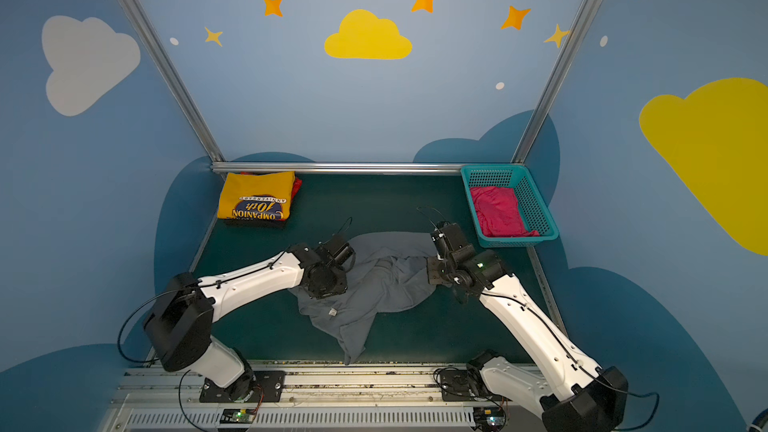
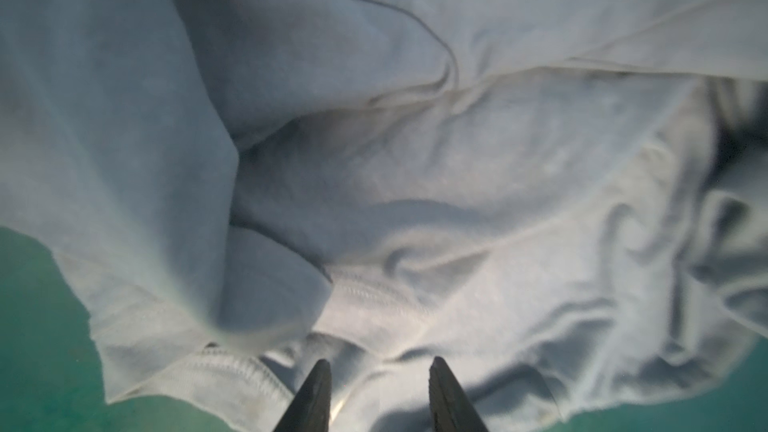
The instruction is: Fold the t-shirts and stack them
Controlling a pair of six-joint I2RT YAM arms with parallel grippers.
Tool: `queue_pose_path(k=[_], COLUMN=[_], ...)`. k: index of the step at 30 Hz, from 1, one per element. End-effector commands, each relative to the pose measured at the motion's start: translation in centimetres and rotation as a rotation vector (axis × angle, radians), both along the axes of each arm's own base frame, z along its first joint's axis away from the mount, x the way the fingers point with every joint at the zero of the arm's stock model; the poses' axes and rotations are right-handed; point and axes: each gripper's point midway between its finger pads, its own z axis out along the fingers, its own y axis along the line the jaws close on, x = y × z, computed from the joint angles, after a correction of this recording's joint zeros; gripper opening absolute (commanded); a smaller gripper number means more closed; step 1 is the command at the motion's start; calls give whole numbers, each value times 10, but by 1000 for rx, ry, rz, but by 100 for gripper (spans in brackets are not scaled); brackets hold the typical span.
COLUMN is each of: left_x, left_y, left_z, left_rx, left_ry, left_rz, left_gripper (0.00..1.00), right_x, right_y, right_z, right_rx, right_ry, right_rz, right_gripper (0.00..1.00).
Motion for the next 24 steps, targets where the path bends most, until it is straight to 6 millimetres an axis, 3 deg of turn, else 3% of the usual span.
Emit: queue_pose_path(k=[1, 8, 14, 20, 24], left_x=[-4, -9, -5, 6, 10], left_y=[10, 16, 32, 17, 21], left_z=[-5, -9, -12, -20, -22], left_rx=[103, 199, 299, 256, 299], left_ry=[40, 66, 46, 36, 32], left_rz=[23, 32, 83, 106, 108], left_gripper=[39, 41, 42, 42, 42], right_x=[-1, -2, -1, -1, -2], right_y=[-4, -7, -7, -6, -8], right_z=[2, -1, -2, -2, 0], right_rx=[15, 33, 47, 58, 62], right_ry=[-11, -11, -10, -10, -15], right_rz=[-15, -24, -23, -22, -25], right_gripper=[0, 0, 0, 0, 0])
